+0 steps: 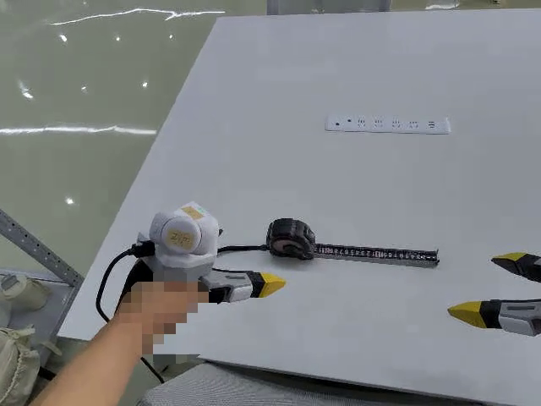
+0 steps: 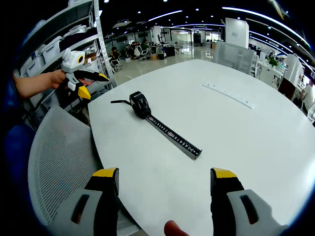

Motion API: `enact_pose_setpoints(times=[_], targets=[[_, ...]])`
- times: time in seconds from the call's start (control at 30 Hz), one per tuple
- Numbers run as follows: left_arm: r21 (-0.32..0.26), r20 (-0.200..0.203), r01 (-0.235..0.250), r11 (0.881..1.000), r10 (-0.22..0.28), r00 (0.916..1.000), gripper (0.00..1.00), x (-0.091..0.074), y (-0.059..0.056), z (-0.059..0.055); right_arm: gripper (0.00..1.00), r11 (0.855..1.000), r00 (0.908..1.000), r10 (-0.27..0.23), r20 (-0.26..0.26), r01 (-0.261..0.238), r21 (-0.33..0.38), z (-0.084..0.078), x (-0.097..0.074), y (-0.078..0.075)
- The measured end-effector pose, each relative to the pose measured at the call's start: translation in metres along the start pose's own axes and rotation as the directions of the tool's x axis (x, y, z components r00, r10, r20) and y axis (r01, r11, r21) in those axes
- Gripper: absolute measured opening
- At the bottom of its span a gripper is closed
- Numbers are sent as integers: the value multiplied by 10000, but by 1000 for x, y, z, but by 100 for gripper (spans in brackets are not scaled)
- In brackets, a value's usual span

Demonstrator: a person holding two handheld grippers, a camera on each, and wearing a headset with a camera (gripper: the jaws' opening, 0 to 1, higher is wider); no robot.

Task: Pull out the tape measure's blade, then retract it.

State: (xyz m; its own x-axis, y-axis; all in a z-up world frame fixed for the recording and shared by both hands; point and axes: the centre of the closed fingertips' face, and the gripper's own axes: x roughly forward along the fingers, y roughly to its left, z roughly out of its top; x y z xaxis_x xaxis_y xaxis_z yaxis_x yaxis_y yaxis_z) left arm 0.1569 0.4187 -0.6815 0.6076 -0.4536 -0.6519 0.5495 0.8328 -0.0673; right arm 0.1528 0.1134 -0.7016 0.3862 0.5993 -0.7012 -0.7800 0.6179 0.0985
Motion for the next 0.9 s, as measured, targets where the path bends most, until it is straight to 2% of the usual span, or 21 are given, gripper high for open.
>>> enact_pose_setpoints(times=[0.27, 0.43, 0.57, 0.9], targets=[[-318, -86, -234, 9992, 232, 9997, 89, -17, -4, -4, 78, 9997, 10000, 3, 44, -4, 258, -2, -16, 9], [-427, 59, -459, 9980, 462, 9989, 91, -31, -4, -3, 81, 9996, 10000, -56, 64, 54, 262, 2, -24, 13], [-526, 84, -393, 9978, 398, 9992, 95, -39, -7, -5, 84, 9993, 9999, -122, 93, 119, 341, 4, -31, 15], [-736, -14, -659, 9951, 660, 9978, 100, -60, -4, -19, 89, 9985, 9997, -222, 139, 214, 509, 4, -49, 16]])
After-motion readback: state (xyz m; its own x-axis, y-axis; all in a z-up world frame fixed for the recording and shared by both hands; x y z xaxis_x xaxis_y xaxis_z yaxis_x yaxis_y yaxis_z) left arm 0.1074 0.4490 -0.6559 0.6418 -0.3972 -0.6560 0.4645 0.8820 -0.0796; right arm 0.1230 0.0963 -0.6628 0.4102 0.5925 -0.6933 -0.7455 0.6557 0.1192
